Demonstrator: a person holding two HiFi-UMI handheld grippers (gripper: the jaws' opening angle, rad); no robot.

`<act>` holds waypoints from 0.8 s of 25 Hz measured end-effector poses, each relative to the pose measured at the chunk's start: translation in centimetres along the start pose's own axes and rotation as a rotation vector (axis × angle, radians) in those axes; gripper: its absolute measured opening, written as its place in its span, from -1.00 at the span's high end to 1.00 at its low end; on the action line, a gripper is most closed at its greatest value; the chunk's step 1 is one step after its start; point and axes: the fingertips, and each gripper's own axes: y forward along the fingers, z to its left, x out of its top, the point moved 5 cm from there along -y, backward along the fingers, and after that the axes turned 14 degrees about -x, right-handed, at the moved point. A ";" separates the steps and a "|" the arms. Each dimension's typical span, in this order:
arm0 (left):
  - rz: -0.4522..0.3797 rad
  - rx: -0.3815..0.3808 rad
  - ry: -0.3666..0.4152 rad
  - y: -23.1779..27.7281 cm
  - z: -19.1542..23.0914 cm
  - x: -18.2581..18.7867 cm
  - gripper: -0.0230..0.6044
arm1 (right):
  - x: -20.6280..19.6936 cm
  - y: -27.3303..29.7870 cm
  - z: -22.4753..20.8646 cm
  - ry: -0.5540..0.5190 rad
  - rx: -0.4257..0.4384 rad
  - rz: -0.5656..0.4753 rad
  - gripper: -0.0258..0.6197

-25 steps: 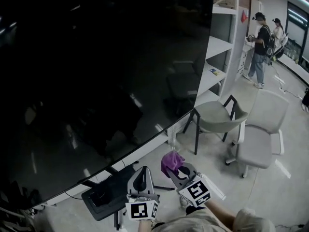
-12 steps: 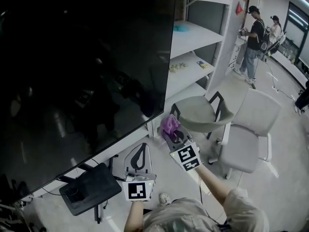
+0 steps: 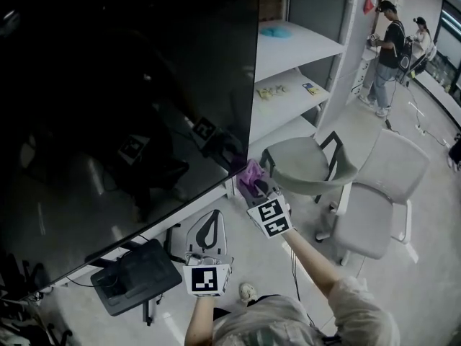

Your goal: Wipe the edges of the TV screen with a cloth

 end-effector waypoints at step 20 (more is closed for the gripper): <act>0.007 0.202 -0.121 -7.3 2.5 -2.3 0.88 | 3.0 -1.3 7.7 0.024 0.120 -0.048 0.73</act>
